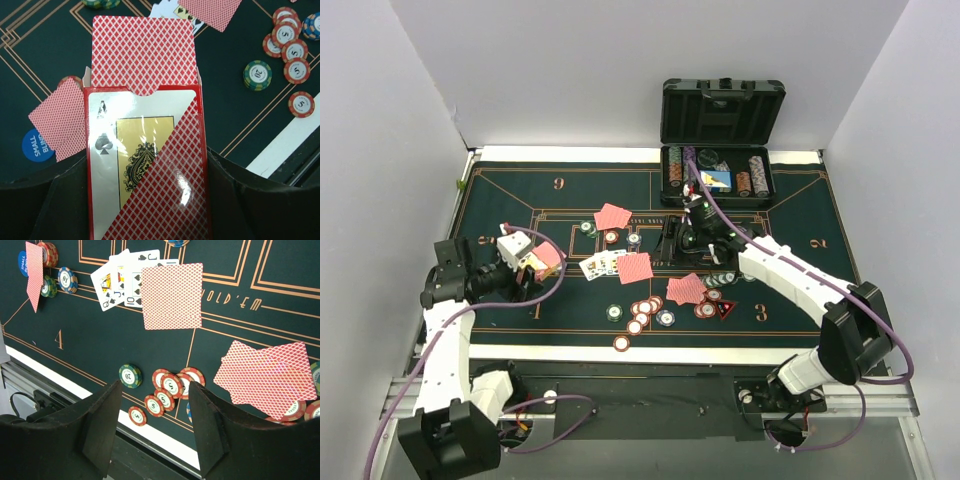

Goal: Distribute texas hold em gaming equipment

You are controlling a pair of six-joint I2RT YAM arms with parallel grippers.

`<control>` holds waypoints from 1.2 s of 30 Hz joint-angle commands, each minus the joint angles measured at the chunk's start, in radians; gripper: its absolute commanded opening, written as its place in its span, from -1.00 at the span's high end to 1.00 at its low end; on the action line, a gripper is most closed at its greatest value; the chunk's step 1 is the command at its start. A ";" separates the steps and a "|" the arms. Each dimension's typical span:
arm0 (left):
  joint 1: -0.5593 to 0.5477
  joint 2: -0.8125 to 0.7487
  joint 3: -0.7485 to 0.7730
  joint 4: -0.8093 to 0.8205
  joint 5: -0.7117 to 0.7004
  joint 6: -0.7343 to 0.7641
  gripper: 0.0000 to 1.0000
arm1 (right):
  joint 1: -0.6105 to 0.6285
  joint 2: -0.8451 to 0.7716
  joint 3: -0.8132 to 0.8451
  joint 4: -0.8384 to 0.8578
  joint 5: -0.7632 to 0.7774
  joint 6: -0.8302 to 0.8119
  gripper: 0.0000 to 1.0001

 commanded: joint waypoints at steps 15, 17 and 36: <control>0.204 0.197 -0.044 -0.462 0.083 0.988 1.00 | 0.002 0.018 -0.058 0.059 -0.028 0.067 -0.01; 0.204 0.234 -0.048 -0.511 0.086 1.088 1.00 | 0.000 0.020 -0.066 0.065 -0.024 0.073 -0.01; 0.206 0.613 -0.032 -0.455 -0.029 1.473 -0.68 | 0.109 0.113 0.064 -0.030 0.027 0.094 -0.04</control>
